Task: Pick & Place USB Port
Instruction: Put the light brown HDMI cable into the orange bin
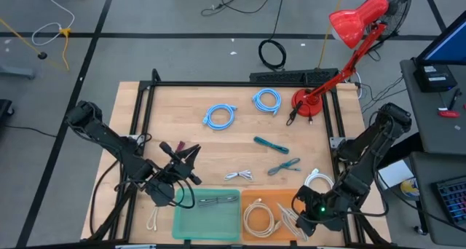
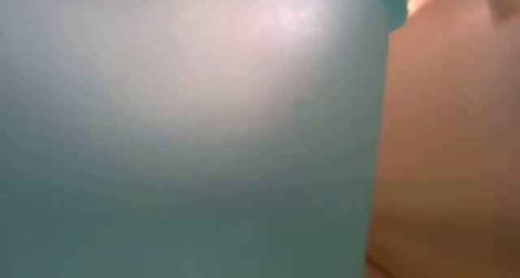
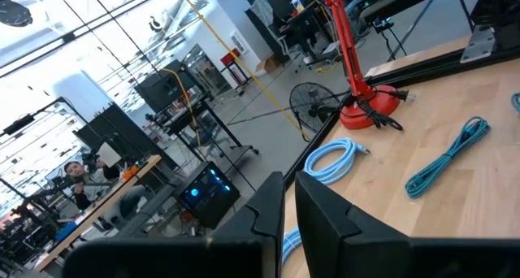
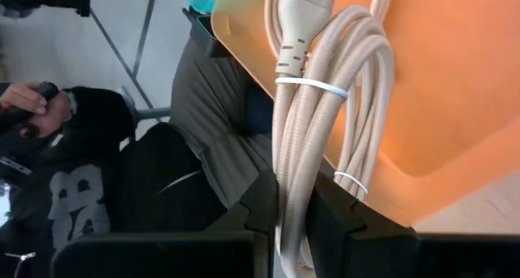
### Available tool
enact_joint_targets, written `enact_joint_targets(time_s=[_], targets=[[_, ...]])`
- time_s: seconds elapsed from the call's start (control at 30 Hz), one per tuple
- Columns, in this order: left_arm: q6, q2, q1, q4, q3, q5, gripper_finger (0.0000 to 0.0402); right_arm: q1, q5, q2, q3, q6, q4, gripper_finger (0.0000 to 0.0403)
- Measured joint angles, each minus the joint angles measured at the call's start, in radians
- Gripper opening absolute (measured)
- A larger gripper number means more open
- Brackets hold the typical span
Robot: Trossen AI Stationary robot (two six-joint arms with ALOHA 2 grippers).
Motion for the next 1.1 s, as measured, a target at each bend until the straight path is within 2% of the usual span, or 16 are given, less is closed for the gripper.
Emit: enact_joint_targets(time_s=[0.33, 0.5, 0.67, 0.73, 0.97, 1.1], targets=[[-0.001, 0.0, 0.0, 0.0, 0.0, 0.0, 0.0035, -0.071, -0.126, -0.003, -0.234, 0.008, 0.331, 0.003], [0.0, 0.0, 0.0, 0.0, 0.0, 0.0, 0.0035, -0.108, -0.174, -0.008, -0.269, 0.004, 0.339, 0.003], [0.0, 0.0, 0.0, 0.0, 0.0, 0.0, 0.0035, -0.13, -0.179, -0.029, -0.272, -0.021, 0.302, 0.003], [0.001, 0.0, 0.0, 0.0, 0.0, 0.0, 0.0035, -0.135, -0.179, -0.038, -0.272, -0.026, 0.284, 0.0042], [-0.001, 0.0, 0.0, 0.0, 0.0, 0.001, 0.0035, -0.147, -0.179, -0.052, -0.275, -0.045, 0.222, 0.0123], [-0.003, 0.0, 0.001, 0.0, 0.0, 0.002, 0.0035, -0.155, -0.178, -0.067, -0.275, -0.076, 0.223, 0.015]])
